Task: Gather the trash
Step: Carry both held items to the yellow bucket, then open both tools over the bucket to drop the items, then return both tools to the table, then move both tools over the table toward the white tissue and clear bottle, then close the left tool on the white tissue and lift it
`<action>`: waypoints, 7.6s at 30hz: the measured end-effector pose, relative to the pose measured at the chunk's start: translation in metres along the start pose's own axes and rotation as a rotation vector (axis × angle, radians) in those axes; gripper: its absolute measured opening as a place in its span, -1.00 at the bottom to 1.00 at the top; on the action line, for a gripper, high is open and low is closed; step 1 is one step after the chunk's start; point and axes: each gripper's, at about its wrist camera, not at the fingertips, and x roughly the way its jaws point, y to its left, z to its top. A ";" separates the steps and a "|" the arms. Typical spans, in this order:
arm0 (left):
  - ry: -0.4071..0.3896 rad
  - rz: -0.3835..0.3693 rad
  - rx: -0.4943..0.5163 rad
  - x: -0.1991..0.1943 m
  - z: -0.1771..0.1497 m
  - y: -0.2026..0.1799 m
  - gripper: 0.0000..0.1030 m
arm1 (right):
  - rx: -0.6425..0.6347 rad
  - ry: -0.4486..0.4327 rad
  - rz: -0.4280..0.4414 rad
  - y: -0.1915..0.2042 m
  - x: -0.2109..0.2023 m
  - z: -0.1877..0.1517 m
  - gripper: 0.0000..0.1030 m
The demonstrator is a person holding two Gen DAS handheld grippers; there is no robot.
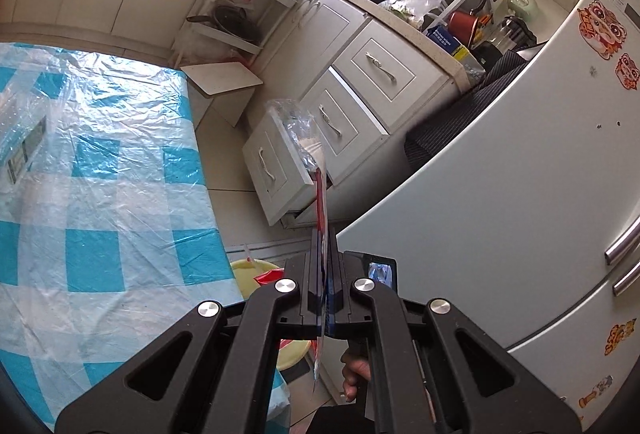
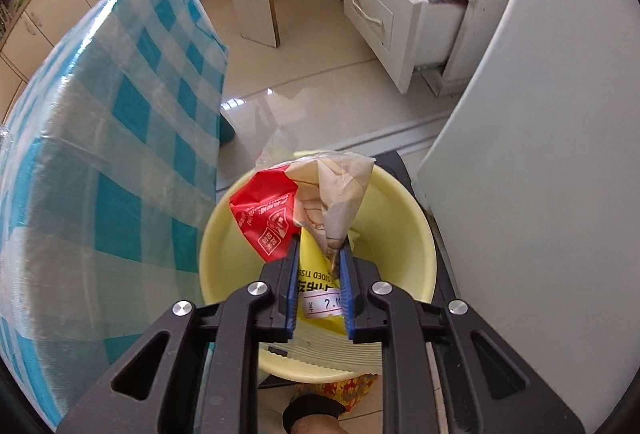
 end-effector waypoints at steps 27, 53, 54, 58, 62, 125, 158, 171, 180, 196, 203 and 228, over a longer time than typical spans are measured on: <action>0.193 0.106 0.001 0.115 -0.044 -0.014 -0.96 | 0.204 -0.525 0.067 -0.023 -0.142 0.008 0.67; 0.019 0.439 0.100 0.072 -0.026 -0.016 0.81 | 0.200 -0.719 0.132 -0.013 -0.199 0.013 0.85; 0.007 0.453 0.108 0.064 -0.024 -0.014 0.81 | 0.195 -0.721 0.131 -0.011 -0.200 0.013 0.85; -0.038 0.516 0.125 0.031 -0.015 -0.002 0.83 | 0.170 -0.737 0.127 -0.003 -0.200 0.013 0.85; -0.078 0.584 0.147 -0.013 -0.001 0.012 0.83 | 0.147 -0.765 0.134 0.010 -0.204 0.010 0.86; -0.304 0.851 0.024 -0.233 -0.009 0.143 0.85 | -0.251 -0.844 0.056 0.170 -0.206 -0.041 0.86; -0.261 0.888 0.122 -0.207 -0.009 0.128 0.85 | -0.284 -0.911 0.051 0.175 -0.223 -0.055 0.86; -0.238 0.906 0.128 -0.201 -0.009 0.129 0.85 | -0.293 -0.910 0.052 0.176 -0.223 -0.055 0.86; -0.224 0.916 0.081 -0.205 -0.008 0.140 0.85 | -0.300 -0.905 0.051 0.176 -0.222 -0.056 0.86; -0.233 0.902 -0.105 -0.229 -0.007 0.176 0.85 | -0.309 -0.880 0.063 0.179 -0.221 -0.056 0.86; -0.229 0.909 -0.095 -0.227 -0.007 0.177 0.85 | -0.323 -0.864 0.065 0.183 -0.217 -0.056 0.86; -0.001 0.889 -0.089 -0.159 -0.011 0.220 0.84 | -0.337 -0.768 0.109 0.182 -0.195 -0.051 0.86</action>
